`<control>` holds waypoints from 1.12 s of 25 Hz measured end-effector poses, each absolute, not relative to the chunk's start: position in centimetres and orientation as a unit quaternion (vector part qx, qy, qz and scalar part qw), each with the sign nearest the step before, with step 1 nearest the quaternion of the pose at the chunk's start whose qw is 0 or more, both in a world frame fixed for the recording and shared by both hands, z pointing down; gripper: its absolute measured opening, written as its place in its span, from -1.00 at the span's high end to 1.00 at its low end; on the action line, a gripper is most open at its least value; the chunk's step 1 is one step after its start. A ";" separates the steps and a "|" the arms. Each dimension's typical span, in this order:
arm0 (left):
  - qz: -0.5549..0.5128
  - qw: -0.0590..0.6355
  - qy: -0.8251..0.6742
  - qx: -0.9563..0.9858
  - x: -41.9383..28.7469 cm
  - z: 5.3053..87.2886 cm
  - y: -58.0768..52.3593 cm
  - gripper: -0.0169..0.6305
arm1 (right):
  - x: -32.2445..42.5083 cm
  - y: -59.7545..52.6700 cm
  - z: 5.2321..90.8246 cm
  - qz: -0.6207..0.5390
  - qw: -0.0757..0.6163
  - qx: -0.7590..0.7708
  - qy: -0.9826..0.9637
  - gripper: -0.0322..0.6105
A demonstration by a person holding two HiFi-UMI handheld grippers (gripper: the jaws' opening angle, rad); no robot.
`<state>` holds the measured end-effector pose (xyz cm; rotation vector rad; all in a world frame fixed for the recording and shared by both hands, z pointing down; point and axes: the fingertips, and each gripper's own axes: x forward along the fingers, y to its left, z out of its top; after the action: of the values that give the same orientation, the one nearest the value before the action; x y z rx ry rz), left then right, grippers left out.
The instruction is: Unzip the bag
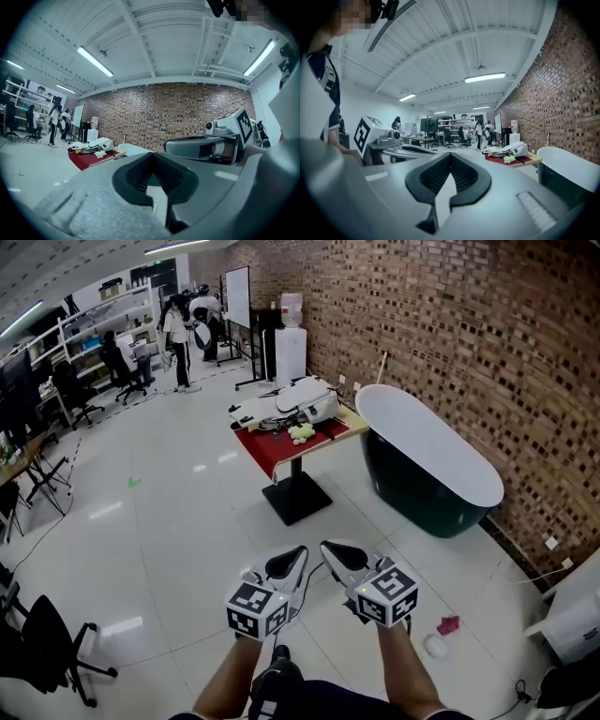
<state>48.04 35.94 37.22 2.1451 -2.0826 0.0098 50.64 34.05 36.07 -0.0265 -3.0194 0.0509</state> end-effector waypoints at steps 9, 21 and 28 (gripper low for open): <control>-0.001 0.081 -0.677 0.731 37.9 36.8 32.2 0.94 | 40.7 30.2 35.5 0.018 0.064 0.022 -0.998 0.88; -0.003 0.102 -0.673 0.732 27.9 38.4 26.8 0.94 | 31.5 24.7 37.2 0.027 0.083 0.034 -0.996 0.88; 0.010 0.111 -0.694 0.712 23.7 40.4 20.8 0.94 | 26.8 17.9 38.8 0.040 0.079 0.009 -0.996 0.88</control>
<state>23.68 20.82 40.41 2.0897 -2.0373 0.0300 26.79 17.87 38.82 0.0279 -2.9810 0.1202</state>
